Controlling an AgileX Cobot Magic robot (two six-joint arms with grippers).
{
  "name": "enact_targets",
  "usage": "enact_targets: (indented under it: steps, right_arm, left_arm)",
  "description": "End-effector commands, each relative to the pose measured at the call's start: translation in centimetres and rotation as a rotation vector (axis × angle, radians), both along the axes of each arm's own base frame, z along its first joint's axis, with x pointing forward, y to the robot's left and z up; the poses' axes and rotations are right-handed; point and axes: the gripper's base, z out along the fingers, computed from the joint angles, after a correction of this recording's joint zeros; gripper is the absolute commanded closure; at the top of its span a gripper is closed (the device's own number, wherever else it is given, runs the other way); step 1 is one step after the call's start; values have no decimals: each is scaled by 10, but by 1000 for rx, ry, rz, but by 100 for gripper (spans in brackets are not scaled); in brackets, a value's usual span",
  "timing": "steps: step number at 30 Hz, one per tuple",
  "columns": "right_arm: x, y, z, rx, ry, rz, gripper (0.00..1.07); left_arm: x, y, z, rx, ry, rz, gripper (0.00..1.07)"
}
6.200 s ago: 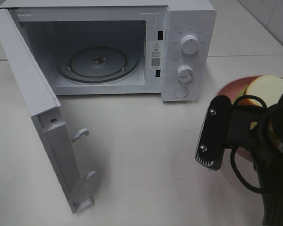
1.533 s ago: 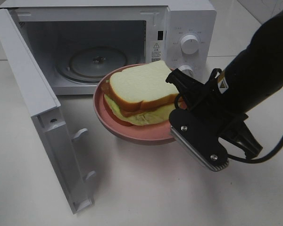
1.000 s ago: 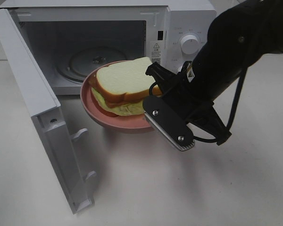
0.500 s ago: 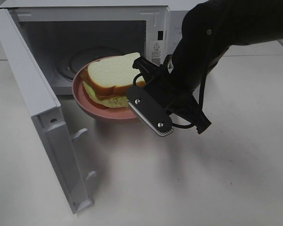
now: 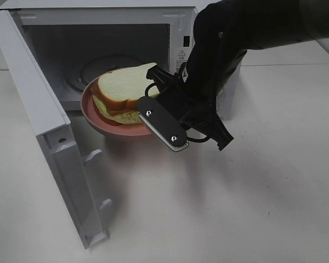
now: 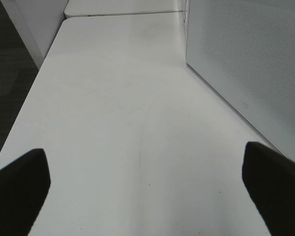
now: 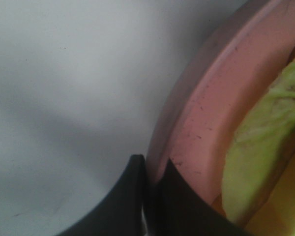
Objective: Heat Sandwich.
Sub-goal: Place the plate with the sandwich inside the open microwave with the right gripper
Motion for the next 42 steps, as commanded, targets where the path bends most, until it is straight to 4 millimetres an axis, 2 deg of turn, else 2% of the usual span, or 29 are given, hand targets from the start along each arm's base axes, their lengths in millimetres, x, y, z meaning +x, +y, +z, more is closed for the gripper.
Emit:
enact_targets:
  steps: [1, 42]
  right_arm:
    - [9, 7, 2, 13, -10, -7, 107]
    - [84, 60, 1, 41, -47, -151, 104]
  left_arm:
    - [-3, 0, 0, -5, -29, 4, 7]
    - [-3, 0, 0, -5, -29, 4, 7]
